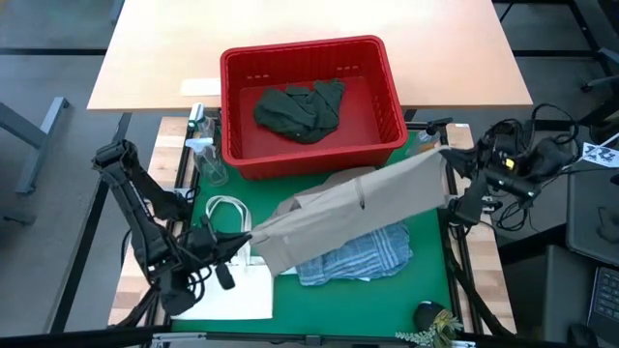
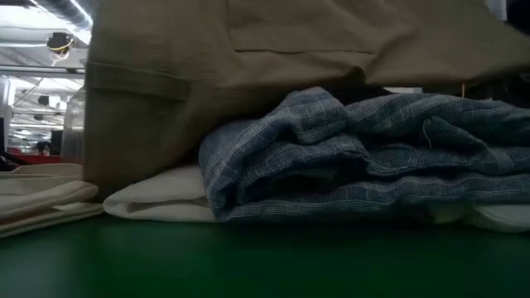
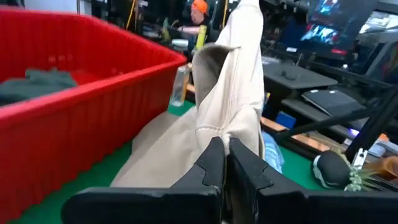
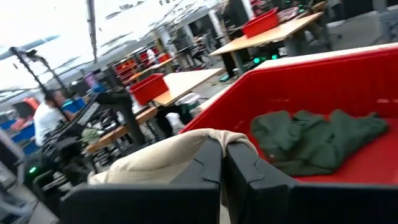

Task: Fold Laundry from Bin
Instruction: Fold the light brown shorts

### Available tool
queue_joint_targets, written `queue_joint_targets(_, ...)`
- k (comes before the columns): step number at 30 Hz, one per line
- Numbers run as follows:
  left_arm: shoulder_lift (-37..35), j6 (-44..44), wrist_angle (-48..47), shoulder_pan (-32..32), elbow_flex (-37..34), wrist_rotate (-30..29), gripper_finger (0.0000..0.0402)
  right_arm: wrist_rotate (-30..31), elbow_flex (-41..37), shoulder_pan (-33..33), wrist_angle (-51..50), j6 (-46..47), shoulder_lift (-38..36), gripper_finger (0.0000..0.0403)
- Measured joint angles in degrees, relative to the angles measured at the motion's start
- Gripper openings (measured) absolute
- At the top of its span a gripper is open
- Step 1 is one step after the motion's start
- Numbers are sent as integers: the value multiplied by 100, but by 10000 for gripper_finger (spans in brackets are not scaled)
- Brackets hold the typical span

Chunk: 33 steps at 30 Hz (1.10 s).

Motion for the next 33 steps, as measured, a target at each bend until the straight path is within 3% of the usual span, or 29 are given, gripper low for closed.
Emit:
queue_joint_targets(12, -2, -2642, -2625, 752, 11, 1396, 2, -254, -11, -688, -3446, 2969, -781, 1)
queue_joint_targets(18, -2, -2884, -3265, 1070, 13, 2189, 2, -372, -100, -758, -5056, 4881, -774, 1)
queue_joint_targets(21, -2, -2883, -3496, 1194, 13, 2534, 2, -382, -310, -759, -5381, 5453, -774, 1)
queue_joint_targets(27, -2, -2852, -3780, 1501, 11, 2878, 2, -166, -808, -762, -5321, 5617, -759, 1)
queue_joint_targets(33, -2, -2404, -3771, 1907, 9, 3313, 2, -217, -1269, -1301, -5291, 5799, -728, 1)
